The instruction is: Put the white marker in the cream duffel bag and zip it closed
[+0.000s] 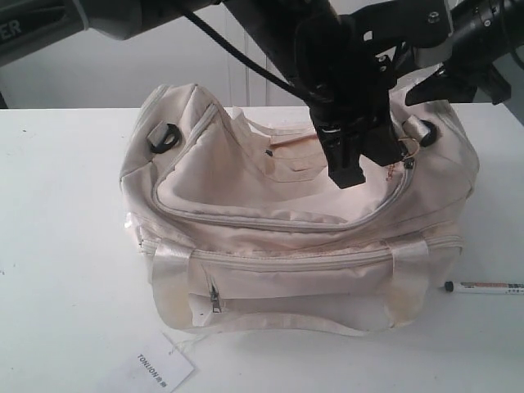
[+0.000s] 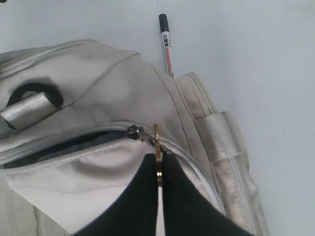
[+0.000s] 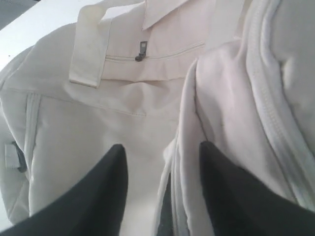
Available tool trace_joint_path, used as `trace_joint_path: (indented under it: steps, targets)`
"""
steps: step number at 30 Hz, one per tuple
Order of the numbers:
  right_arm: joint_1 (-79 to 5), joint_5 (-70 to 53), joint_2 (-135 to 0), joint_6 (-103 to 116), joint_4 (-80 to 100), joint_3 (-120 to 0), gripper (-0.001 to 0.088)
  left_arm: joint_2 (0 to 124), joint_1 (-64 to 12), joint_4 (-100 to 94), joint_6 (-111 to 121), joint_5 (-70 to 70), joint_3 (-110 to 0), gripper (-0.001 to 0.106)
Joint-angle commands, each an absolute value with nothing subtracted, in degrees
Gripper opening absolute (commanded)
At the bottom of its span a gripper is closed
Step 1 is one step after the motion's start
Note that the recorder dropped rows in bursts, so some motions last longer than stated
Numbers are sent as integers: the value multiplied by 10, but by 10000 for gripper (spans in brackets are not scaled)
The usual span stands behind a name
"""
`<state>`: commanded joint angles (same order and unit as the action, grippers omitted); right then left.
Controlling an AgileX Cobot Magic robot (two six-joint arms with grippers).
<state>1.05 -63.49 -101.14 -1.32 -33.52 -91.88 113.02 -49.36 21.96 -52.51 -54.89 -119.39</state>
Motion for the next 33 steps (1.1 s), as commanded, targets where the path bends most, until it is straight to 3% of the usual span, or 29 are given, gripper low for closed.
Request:
trace_joint_path:
  steps: [28, 30, 33]
  targets:
    - [-29, -683, -1044, -23, -284, -917, 444, 1130, -494, 236, -525, -550, -1194, 0]
    - [-29, -689, -1047, -23, -284, -917, 402, 1130, -494, 236, -525, -550, -1194, 0]
    - [-29, -694, -1047, -28, -284, -917, 233, 1130, -494, 236, -525, -550, -1194, 0]
